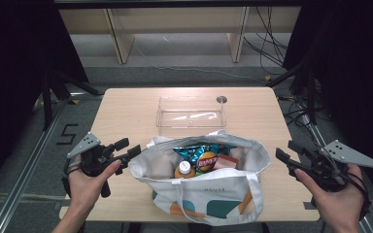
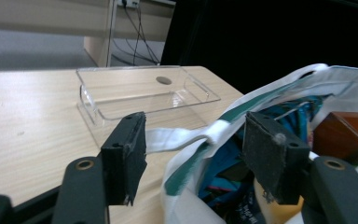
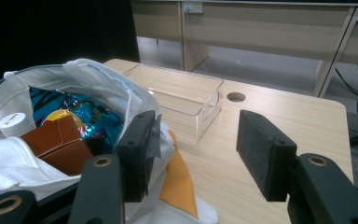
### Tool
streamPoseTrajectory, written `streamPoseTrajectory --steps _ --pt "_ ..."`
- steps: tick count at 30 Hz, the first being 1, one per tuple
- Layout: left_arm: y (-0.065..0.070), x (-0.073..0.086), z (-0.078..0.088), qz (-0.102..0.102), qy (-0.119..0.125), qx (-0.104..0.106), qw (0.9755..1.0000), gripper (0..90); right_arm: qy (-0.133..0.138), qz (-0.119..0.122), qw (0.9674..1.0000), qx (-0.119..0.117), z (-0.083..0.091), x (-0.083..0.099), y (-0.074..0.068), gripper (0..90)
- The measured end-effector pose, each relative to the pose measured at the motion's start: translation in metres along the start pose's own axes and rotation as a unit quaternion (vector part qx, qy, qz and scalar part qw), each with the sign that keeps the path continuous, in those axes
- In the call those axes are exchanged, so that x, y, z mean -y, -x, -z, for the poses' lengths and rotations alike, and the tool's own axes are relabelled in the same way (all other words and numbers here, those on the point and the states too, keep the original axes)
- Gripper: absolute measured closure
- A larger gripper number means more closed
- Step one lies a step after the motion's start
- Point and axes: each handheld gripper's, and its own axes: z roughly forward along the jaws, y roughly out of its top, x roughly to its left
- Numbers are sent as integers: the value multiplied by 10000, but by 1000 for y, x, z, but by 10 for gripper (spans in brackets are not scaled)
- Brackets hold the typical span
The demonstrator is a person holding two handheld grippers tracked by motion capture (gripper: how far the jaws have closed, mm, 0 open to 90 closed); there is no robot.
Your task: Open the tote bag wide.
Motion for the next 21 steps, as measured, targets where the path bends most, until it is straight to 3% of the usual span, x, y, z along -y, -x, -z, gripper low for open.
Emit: streamPoseTrajectory --steps 4,5,9,12,14,15,17,18,21 --pt "13 -4 4 -198 52 165 9997 410 -74 50 10000 -16 -1 -1 3 481" --pt "16 -4 3 -215 35 217 9995 413 -59 104 9999 -102 -2 -1 5 481" --pt "24 0 0 -272 -40 391 9989 414 -63 183 9998 -83 -2 -1 5 480" --pt "34 1 -1 -413 -101 545 9976 423 -34 -79 10000 -13 -2 -1 -1 481" --pt "42 3 -4 -519 -133 737 9958 440 -91 -95 9999 -49 0 -2 -3 481" --pt "50 6 -8 -653 -270 923 9932 444 -49 -70 10000 -32 0 -2 -4 481" --pt "54 8 -11 -666 -340 1004 9921 447 -47 -2 10000 -27 1 -2 -4 481" --pt "58 10 -14 -698 -385 1124 9905 447 -55 113 9999 -13 0 -3 -2 481" --pt "71 15 -22 -766 -517 1434 9853 439 -115 135 9998 -74 1 -3 -5 480"
